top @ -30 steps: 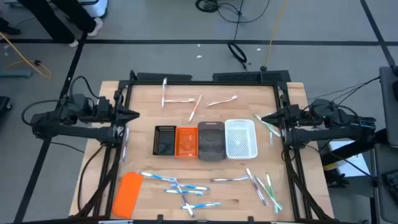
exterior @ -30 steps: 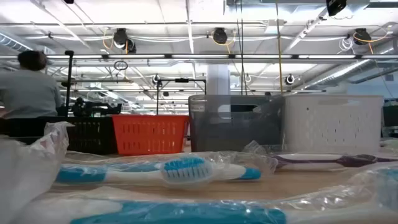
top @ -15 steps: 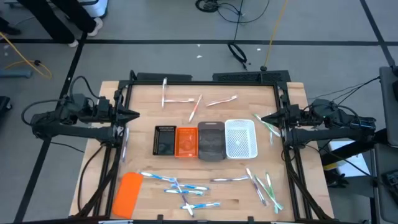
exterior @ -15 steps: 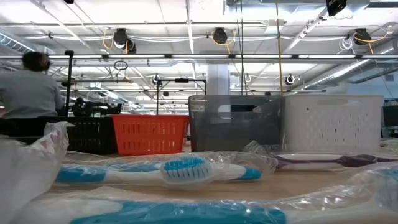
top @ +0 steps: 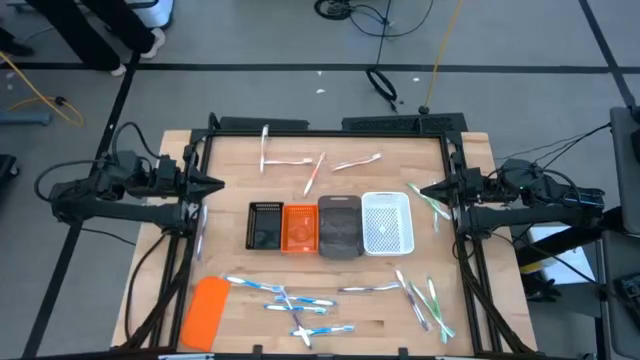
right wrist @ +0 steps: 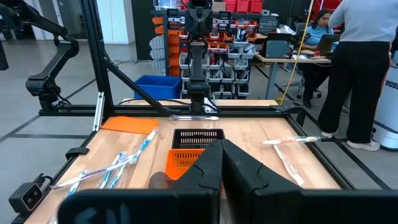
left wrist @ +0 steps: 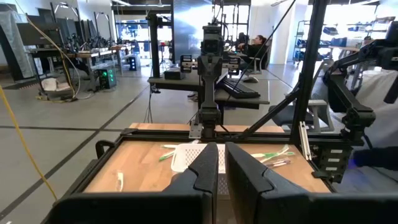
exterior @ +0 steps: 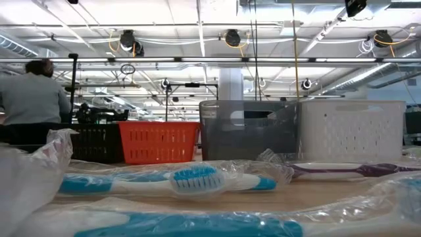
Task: Pick & Place Toothbrushes
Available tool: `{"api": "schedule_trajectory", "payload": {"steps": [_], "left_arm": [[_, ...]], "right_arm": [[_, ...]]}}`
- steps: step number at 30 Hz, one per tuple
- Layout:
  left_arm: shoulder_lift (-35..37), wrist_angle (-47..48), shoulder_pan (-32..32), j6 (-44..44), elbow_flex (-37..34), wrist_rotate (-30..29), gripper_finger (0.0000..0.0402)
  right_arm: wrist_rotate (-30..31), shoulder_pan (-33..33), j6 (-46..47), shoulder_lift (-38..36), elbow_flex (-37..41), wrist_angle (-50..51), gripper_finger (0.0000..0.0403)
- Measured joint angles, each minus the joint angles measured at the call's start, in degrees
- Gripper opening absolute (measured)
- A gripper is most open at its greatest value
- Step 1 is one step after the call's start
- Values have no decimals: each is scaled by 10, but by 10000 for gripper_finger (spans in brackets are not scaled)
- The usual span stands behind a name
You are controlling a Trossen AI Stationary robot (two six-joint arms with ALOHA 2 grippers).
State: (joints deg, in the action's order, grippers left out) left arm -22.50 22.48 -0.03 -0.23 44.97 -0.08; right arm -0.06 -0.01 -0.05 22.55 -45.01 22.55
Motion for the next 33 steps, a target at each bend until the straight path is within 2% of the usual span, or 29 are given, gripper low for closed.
{"api": "schedule_trajectory", "payload": {"steps": [33], "left_arm": [[0,0,0,0,0,0,31]], "right_arm": [[0,0,0,0,0,-11,0]]}}
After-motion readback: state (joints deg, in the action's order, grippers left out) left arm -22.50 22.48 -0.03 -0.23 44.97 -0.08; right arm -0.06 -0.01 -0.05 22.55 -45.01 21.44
